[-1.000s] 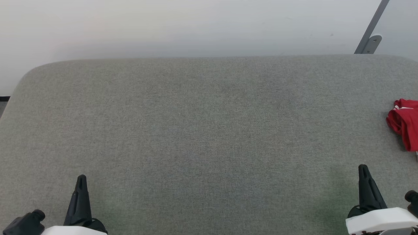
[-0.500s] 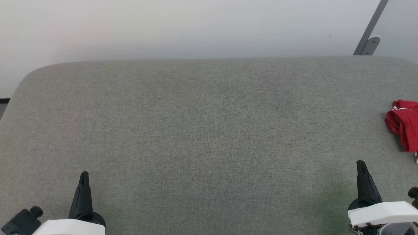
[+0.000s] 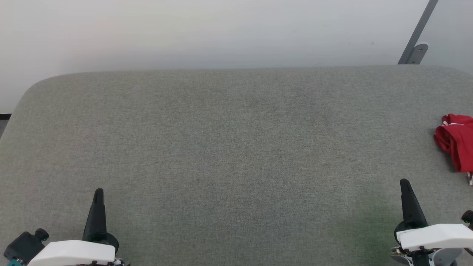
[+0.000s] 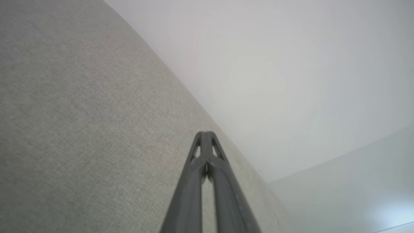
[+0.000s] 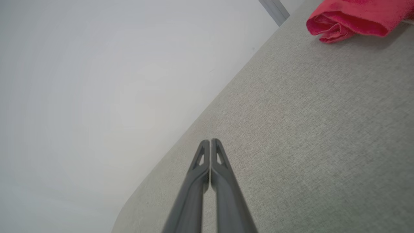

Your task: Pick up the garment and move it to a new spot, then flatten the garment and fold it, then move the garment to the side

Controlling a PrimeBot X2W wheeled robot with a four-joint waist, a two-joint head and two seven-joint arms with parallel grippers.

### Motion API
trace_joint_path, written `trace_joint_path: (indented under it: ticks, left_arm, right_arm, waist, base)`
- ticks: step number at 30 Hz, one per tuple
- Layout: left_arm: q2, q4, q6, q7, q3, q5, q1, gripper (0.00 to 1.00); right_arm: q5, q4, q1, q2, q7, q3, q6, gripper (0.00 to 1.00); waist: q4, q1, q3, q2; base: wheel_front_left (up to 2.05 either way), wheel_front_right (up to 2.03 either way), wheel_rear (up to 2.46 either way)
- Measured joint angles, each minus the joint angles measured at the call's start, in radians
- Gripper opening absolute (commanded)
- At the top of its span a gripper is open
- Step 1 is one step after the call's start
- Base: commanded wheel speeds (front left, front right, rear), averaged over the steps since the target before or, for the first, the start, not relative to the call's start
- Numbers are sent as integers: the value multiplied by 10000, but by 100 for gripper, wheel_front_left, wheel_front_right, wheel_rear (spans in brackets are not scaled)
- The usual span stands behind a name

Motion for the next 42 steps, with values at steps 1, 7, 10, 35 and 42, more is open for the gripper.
trace_joint_path:
  ticks: [1, 7, 10, 35, 42]
  left_arm:
    - [-2, 12, -2, 35, 0, -86, -15, 0]
    - [-25, 104, 0, 226, 0, -715, -128, 0]
    - [-38, 151, 0, 313, -2, -1070, -208, 0]
    - [-171, 497, -2, 945, 4, -3210, -630, 0]
    - [-205, 579, -2, 1118, 8, -3756, -759, 0]
  right_arm:
    - [113, 13, -12, 4, 40, 0, 0, 0]
    - [779, 50, -126, 23, 226, 10, -2, 0]
    - [1087, 69, -189, 31, 330, 13, -2, 0]
    - [3409, 171, -480, 94, 955, 42, -2, 0]
    - [3965, 186, -592, 104, 1112, 54, -2, 0]
  waist:
    - [-2, 0, -6, 0]
    - [-12, 1, -39, 0]
    - [-17, 0, -55, 0]
    - [-59, 0, -193, 0]
    - [-71, 0, -232, 1]
  base:
    - [0, 0, 0]
    - [0, 0, 0]
    - [0, 0, 0]
    - [0, 0, 0]
    - [0, 0, 0]
